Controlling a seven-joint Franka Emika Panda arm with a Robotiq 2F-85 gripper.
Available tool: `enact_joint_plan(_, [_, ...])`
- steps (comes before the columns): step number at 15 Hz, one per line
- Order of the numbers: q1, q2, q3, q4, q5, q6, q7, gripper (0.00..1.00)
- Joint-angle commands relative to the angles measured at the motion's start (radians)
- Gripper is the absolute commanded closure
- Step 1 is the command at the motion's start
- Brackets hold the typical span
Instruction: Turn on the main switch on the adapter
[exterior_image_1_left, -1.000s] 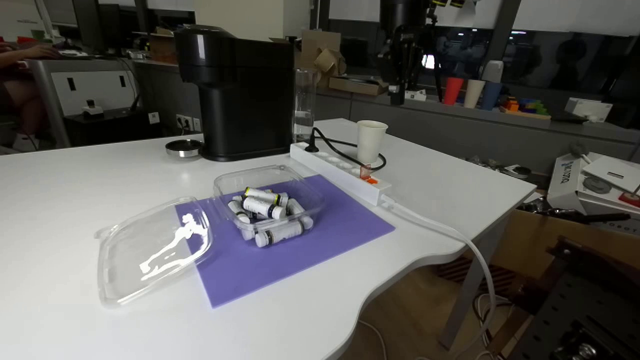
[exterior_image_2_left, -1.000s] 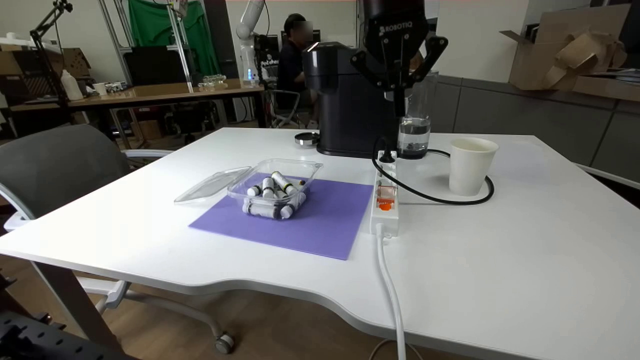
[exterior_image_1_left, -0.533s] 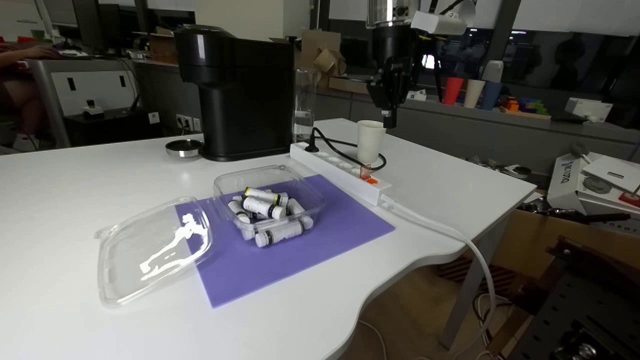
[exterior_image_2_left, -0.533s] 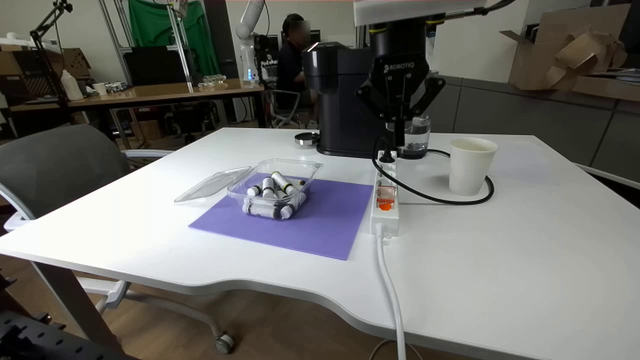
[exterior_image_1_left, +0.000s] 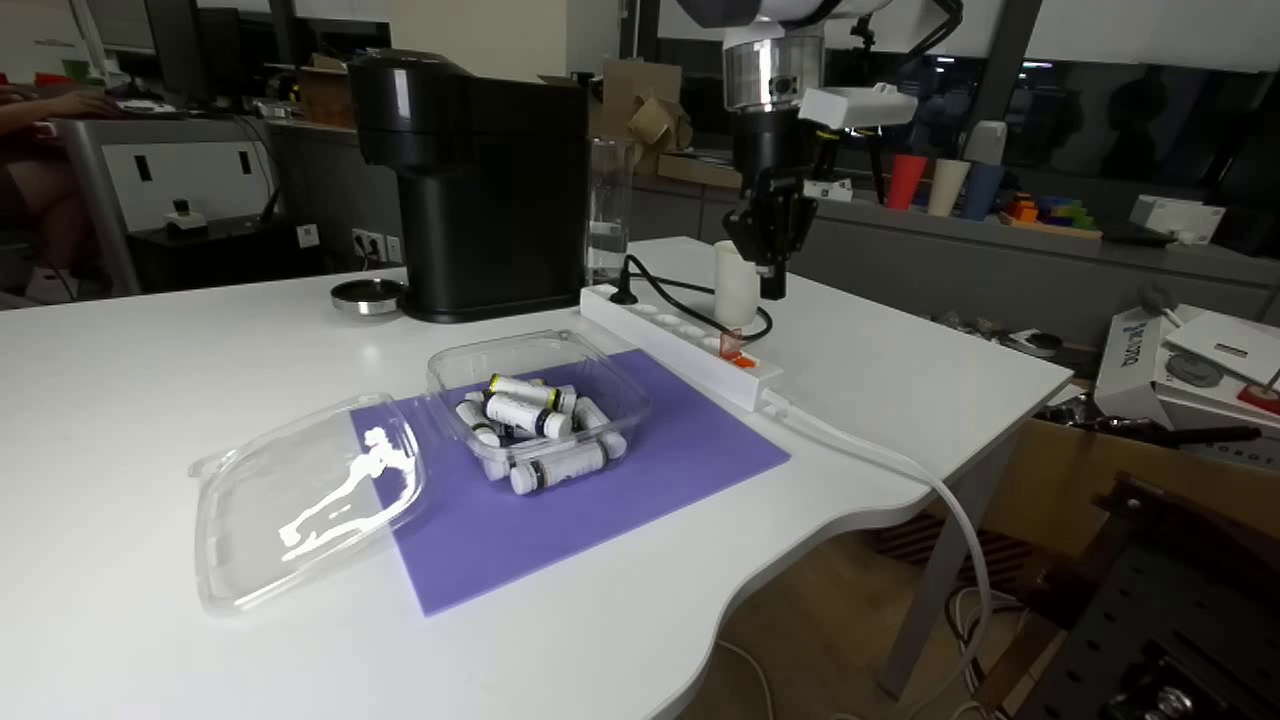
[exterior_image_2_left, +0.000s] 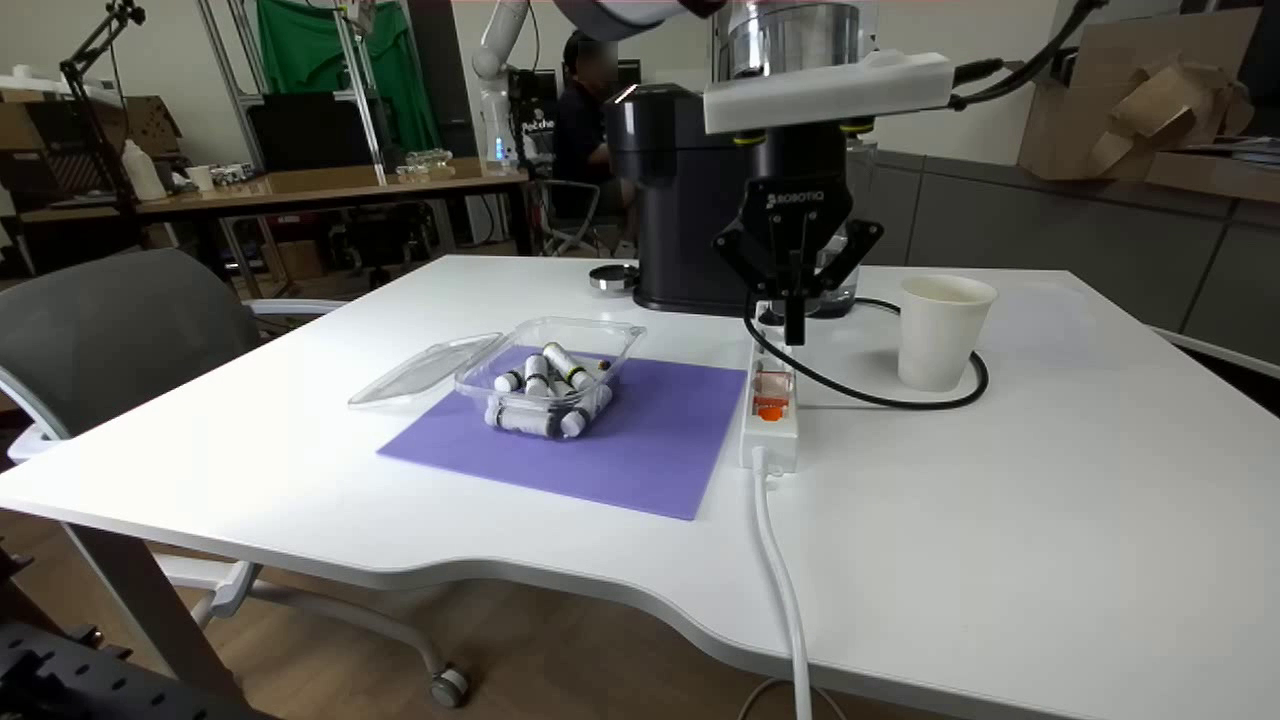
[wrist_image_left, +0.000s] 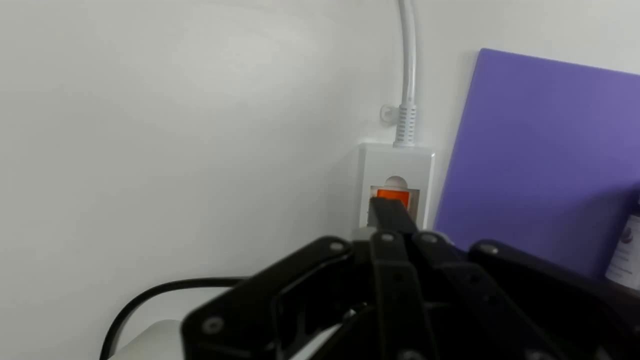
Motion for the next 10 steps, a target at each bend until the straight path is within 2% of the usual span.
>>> enact_joint_plan(1, [-0.011, 0.036, 0.022, 0.038, 0.027, 0.013, 0.065, 1.00])
enact_joint_plan(5, [-0.002, 0.038, 0.027, 0.025, 0.019, 0.030, 0.101, 1.00])
enact_joint_plan(6, [-0.010, 0.036, 0.032, 0.013, 0.009, 0.031, 0.067, 0.99])
enact_joint_plan(10, [-0.008, 0.036, 0.033, 0.013, 0.010, 0.032, 0.078, 1.00])
